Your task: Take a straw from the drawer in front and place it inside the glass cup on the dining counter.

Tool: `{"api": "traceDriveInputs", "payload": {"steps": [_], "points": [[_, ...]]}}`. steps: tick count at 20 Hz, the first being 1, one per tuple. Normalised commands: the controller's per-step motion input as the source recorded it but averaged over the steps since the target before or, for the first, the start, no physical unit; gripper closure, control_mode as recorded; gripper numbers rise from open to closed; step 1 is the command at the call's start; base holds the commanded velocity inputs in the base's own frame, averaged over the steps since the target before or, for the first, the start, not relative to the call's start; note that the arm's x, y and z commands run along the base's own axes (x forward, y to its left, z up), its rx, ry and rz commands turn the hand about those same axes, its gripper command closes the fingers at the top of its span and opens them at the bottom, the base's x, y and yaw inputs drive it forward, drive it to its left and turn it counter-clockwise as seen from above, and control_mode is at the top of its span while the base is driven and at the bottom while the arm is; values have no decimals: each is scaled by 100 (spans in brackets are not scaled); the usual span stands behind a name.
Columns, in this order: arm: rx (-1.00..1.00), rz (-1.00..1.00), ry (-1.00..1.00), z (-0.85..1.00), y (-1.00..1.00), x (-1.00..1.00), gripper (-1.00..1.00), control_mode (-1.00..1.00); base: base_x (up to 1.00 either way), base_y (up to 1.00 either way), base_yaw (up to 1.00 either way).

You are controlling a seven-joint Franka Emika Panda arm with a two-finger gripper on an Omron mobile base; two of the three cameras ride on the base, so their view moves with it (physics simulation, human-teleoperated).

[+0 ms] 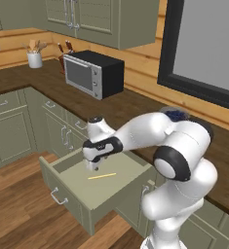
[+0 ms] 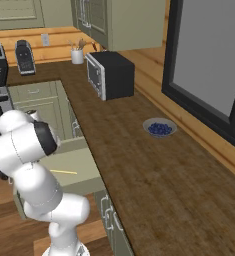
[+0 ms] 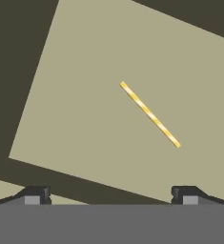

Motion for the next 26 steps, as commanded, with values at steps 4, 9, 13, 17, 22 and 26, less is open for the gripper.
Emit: {"api": "traceDriveInputs", "payload": {"steps": [4,9,13,17,22,26], "points": [[0,0,0,-32,3,9,-100,-100,0,0,0],[0,0,0,-49,0,10,-100,-100,0,0,0],[0,0,0,-40,0,26,-100,-100,0,0,0],[0,0,1,-32,1,35,-100,-100,0,0,0],[0,0,4,-33,14,27,-100,-100,0,0,0],[0,0,4,-32,26,29,-100,-100,0,0,0]]}}
